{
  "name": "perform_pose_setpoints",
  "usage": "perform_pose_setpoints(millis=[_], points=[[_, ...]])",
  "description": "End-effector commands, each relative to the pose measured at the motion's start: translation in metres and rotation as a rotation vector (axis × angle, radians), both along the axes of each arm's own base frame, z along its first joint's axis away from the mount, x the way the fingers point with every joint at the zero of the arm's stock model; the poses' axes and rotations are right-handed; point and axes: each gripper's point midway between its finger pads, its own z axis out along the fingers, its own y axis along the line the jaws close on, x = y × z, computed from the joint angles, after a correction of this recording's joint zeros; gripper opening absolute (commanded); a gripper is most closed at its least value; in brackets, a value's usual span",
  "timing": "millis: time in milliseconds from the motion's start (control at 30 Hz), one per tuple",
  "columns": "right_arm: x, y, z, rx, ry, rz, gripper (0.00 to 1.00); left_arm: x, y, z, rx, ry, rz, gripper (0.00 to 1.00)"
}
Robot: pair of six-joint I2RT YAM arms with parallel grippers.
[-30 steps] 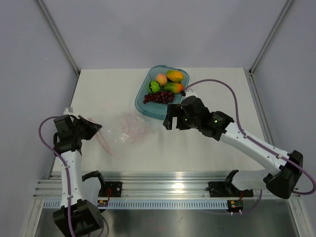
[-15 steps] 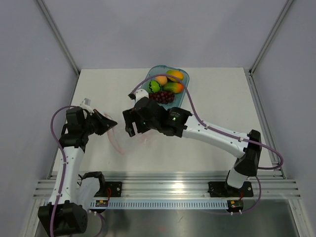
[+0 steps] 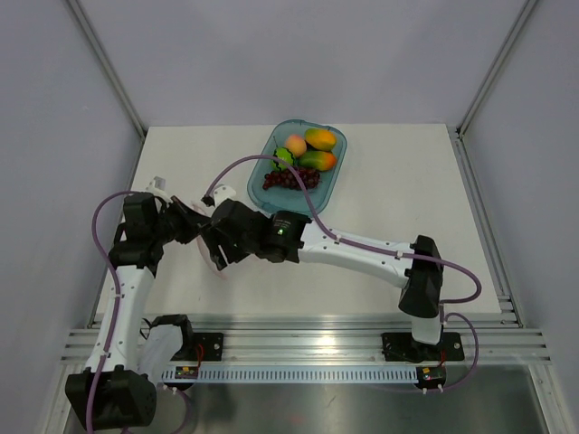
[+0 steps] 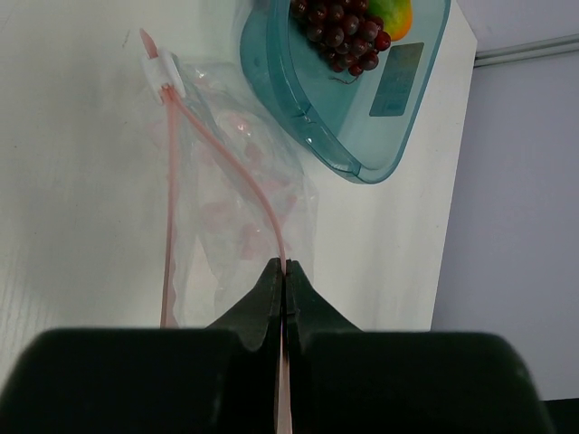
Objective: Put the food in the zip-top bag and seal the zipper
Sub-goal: Open the zipper of the food storage bag.
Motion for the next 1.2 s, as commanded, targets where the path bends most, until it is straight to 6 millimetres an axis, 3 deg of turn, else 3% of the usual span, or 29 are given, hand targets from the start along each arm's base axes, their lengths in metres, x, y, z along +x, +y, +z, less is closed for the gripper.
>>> perform_pose_setpoints(millis=[0,167,267,400,433,500,533,567,600,667,767,800,900,1000,1067,1167], points=[[0.002,0.017,0.014,0.050,-0.006,0.012,0.71,0.008,0.001,0.022,0.008,-0.067,0.010,0.00],[0.003,0.028,0.007,0.057,0.017,0.008,0.65,0.007,0.003,0.025,0.018,-0.069,0.017,0.00],[0.008,0.030,0.000,0.037,0.019,-0.022,0.56,0.005,0.003,0.032,0.023,-0.084,0.011,0.00],[0.021,0.028,0.000,0.008,-0.022,-0.075,0.30,0.003,0.003,0.051,0.041,-0.124,-0.004,0.00],[0.025,0.026,0.004,0.003,-0.032,-0.100,0.12,0.000,0.005,0.051,0.067,-0.112,-0.009,0.00],[0.035,0.019,0.011,-0.001,-0.060,-0.145,0.00,-0.003,0.009,0.061,0.112,-0.124,-0.014,0.19],[0.038,0.018,0.017,0.013,-0.066,-0.154,0.00,-0.002,0.013,0.077,0.160,-0.168,-0.015,0.28],[0.040,0.015,0.024,0.031,-0.072,-0.163,0.00,-0.007,0.015,0.082,0.177,-0.165,-0.018,0.56],[0.042,0.014,0.028,0.049,-0.070,-0.167,0.00,-0.009,0.016,0.089,0.191,-0.180,-0.021,0.68],[0.051,0.011,0.041,0.103,-0.068,-0.190,0.00,-0.016,0.017,0.108,0.221,-0.228,-0.023,0.76],[0.058,0.009,0.054,0.158,-0.073,-0.199,0.00,-0.024,0.029,0.115,0.250,-0.238,0.058,0.70],[0.058,0.010,0.056,0.165,-0.076,-0.196,0.00,-0.026,0.033,0.112,0.255,-0.231,0.083,0.62],[0.056,0.011,0.062,0.188,-0.075,-0.185,0.00,-0.026,0.037,0.089,0.246,-0.185,0.123,0.55],[0.053,0.011,0.061,0.193,-0.065,-0.177,0.00,-0.025,0.028,0.059,0.193,-0.106,0.092,0.55],[0.052,0.009,0.059,0.188,-0.059,-0.179,0.00,-0.022,0.021,0.051,0.148,-0.101,0.070,0.66],[0.051,0.008,0.056,0.184,-0.052,-0.177,0.00,-0.019,0.016,0.042,0.113,-0.096,0.057,0.70]])
